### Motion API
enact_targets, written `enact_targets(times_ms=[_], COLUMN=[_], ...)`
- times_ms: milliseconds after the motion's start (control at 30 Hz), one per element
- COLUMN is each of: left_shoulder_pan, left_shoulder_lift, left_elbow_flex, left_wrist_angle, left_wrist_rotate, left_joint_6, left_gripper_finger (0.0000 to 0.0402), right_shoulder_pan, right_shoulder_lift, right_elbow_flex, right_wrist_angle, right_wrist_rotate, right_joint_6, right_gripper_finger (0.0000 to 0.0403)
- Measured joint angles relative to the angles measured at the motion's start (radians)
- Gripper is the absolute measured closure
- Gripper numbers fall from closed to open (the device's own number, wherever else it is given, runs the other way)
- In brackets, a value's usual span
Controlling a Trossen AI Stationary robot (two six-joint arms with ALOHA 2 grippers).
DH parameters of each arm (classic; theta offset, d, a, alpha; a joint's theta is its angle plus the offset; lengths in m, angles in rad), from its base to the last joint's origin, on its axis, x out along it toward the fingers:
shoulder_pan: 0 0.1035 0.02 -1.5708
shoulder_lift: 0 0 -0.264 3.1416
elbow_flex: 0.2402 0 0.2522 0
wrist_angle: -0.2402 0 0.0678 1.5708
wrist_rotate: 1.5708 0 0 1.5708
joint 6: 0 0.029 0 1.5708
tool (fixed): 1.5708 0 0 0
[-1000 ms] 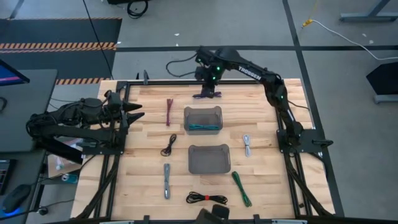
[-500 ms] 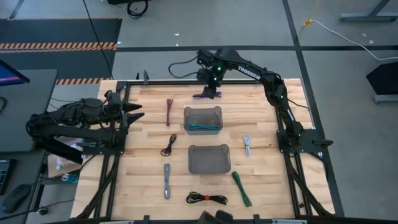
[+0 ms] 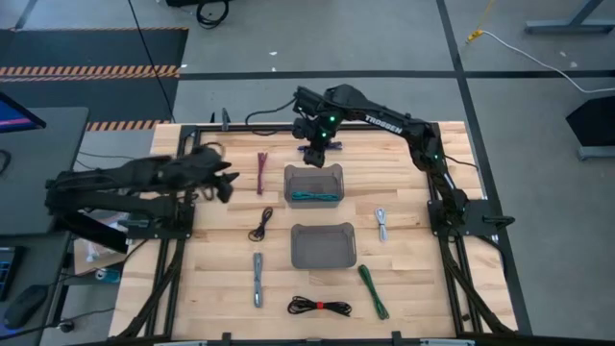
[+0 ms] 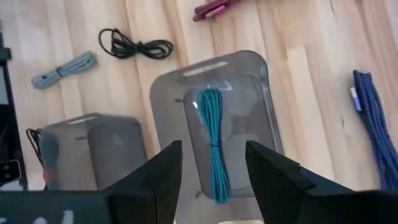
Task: Pick and place USB-C Cables
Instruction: Put the pink charger cable into the top black transparent bin
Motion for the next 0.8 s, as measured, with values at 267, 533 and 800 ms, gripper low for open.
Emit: enact_targets(times_ms=[267, 533, 800], left_shoulder_pan=[0.136, 0.225, 0.394], left_shoulder_lift=[0.252, 0.43, 0.595], left_elbow_flex=[0.0, 0.0, 0.0], left_wrist_angle=[-0.012, 0.078, 0.23], left_wrist_rotate=[0.114, 0.208, 0.308], left_joint_6=[0.001, 0.027, -0.015], left_gripper_finger=[0.0198, 0.0198, 0.0198], right_shoulder_pan=[0.014, 0.008, 0.021], right_shoulder_lift=[-0.084, -0.24, -0.42], right_elbow_flex=[0.0, 0.0, 0.0], right_wrist_angle=[0.043, 0.157, 0.289], right_wrist_rotate=[0.03, 0.054, 0.051], right_joint_6=[0.002, 0.012, 0.029], right_gripper_finger=[0.0219, 0.0219, 0.0219])
